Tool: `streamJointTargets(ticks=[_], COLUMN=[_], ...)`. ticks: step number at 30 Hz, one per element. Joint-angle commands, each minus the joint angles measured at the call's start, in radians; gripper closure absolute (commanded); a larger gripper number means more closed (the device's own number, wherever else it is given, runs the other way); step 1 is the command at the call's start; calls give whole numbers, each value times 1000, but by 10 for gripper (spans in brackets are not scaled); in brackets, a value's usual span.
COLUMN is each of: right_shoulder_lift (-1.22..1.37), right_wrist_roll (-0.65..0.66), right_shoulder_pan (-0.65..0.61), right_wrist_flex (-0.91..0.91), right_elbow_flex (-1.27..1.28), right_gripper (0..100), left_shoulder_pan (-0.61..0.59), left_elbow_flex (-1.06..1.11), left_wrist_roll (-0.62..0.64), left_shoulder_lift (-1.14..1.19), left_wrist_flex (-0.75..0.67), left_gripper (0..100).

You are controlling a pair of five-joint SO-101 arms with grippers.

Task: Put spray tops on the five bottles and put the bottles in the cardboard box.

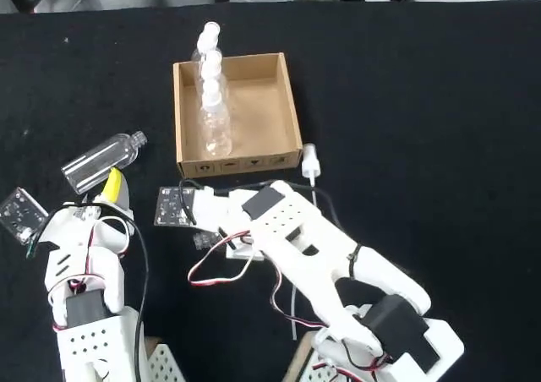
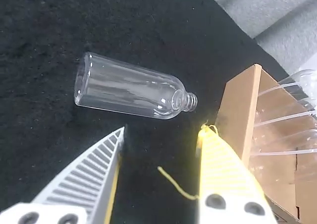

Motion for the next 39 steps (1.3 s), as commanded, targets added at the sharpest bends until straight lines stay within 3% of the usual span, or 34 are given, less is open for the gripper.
streamJointTargets(ticks=[1, 6, 14, 29, 34, 39], right_shoulder_lift=[-51, -51, -51, -50, -50, -50], right_wrist_roll=[-21, -130, -215, -215, -215, -213], right_shoulder_pan=[18, 18, 21, 23, 23, 18], right_wrist_flex=[-5, 2, 195, 272, 275, 272], right_elbow_flex=[-8, -25, -151, -208, -205, -205], right_gripper=[864, 864, 864, 856, 740, 723], left_shoulder_pan=[-16, -16, -18, -18, -18, -18], left_elbow_flex=[-4, -4, -4, -4, -4, -4], left_wrist_roll=[-2, -2, -2, -2, -2, -2], left_shoulder_lift=[-9, -9, -9, -9, -9, -9], left_wrist_flex=[-20, -20, -20, -25, -25, -25], left_gripper=[788, 788, 788, 788, 788, 788])
